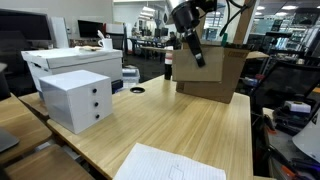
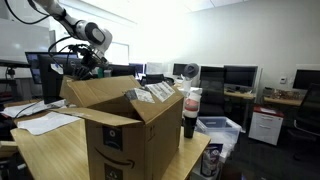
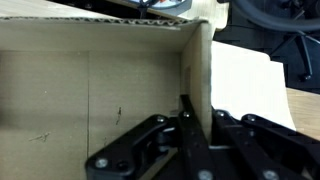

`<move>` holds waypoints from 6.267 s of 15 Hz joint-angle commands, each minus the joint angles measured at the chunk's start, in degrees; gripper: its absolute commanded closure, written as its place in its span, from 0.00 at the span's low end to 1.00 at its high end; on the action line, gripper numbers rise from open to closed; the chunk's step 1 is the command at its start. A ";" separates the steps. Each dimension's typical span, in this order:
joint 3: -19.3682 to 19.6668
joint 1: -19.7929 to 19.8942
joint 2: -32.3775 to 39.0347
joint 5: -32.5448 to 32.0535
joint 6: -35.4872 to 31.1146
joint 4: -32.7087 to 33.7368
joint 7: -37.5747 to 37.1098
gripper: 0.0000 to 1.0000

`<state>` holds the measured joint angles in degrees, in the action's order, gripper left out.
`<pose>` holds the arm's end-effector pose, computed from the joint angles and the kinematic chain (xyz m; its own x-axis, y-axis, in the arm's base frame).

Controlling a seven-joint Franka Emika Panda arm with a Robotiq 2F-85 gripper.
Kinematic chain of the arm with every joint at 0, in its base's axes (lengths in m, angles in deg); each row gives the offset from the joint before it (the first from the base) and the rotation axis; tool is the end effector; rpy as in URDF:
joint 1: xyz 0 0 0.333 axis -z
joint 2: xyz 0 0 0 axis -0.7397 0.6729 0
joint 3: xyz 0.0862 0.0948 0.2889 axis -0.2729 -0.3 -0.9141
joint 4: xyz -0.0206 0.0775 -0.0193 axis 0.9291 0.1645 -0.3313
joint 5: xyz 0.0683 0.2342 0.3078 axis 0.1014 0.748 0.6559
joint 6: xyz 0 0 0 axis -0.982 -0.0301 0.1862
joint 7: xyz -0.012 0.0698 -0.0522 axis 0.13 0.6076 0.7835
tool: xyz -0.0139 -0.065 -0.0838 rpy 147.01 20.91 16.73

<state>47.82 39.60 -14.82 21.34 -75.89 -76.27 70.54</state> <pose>0.5115 0.1549 0.3969 0.8373 0.2107 -0.5045 0.1546 -0.9763 -0.1513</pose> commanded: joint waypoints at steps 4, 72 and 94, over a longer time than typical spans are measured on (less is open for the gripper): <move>-0.91 -0.86 -1.70 2.43 -13.14 -5.06 -1.69 0.97; -1.96 -3.68 -1.29 -3.93 -17.62 -6.10 -3.93 0.00; 6.51 5.24 -15.46 -7.81 2.08 3.33 18.39 0.00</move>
<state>54.66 44.52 -30.34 13.38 -73.77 -73.03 89.07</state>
